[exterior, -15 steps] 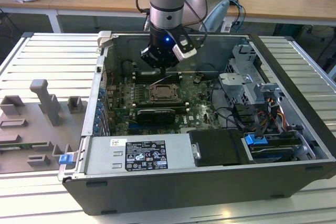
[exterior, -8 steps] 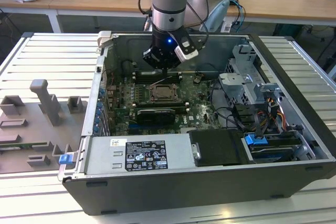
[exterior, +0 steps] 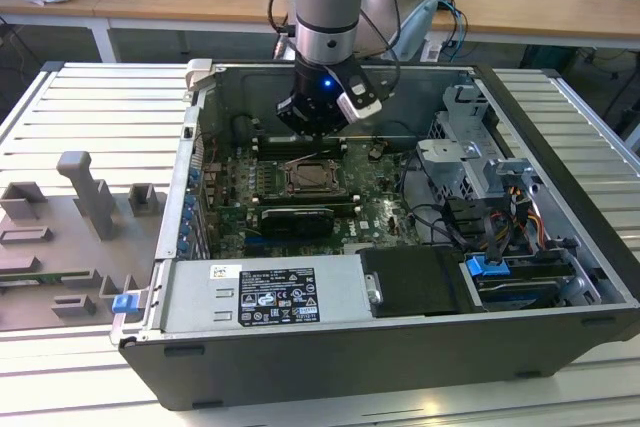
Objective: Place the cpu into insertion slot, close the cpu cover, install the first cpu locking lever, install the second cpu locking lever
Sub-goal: 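Install the first cpu locking lever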
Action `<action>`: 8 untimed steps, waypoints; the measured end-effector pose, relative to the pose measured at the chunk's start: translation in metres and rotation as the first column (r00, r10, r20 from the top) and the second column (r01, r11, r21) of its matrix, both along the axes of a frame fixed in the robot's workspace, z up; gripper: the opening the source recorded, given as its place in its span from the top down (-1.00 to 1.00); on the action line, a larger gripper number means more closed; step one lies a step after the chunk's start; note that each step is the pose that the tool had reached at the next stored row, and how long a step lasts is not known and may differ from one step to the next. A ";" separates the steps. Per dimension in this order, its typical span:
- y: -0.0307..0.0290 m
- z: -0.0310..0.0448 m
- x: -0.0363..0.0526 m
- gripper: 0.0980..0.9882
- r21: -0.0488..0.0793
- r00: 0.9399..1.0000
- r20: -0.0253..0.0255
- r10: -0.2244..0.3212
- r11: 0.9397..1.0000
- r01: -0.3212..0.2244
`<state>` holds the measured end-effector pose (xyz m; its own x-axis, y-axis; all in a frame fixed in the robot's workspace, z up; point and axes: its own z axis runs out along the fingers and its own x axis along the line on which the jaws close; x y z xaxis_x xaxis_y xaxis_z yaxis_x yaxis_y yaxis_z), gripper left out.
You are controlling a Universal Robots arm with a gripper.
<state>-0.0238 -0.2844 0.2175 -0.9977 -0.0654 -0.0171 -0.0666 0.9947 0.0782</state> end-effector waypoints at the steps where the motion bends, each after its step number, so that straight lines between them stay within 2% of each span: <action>1: 0.0000 -0.0009 0.0006 0.98 0.000 1.000 0.000 0.000 1.000 0.000; 8: 0.0000 -0.0081 0.0040 0.98 0.000 1.000 0.000 0.000 1.000 0.000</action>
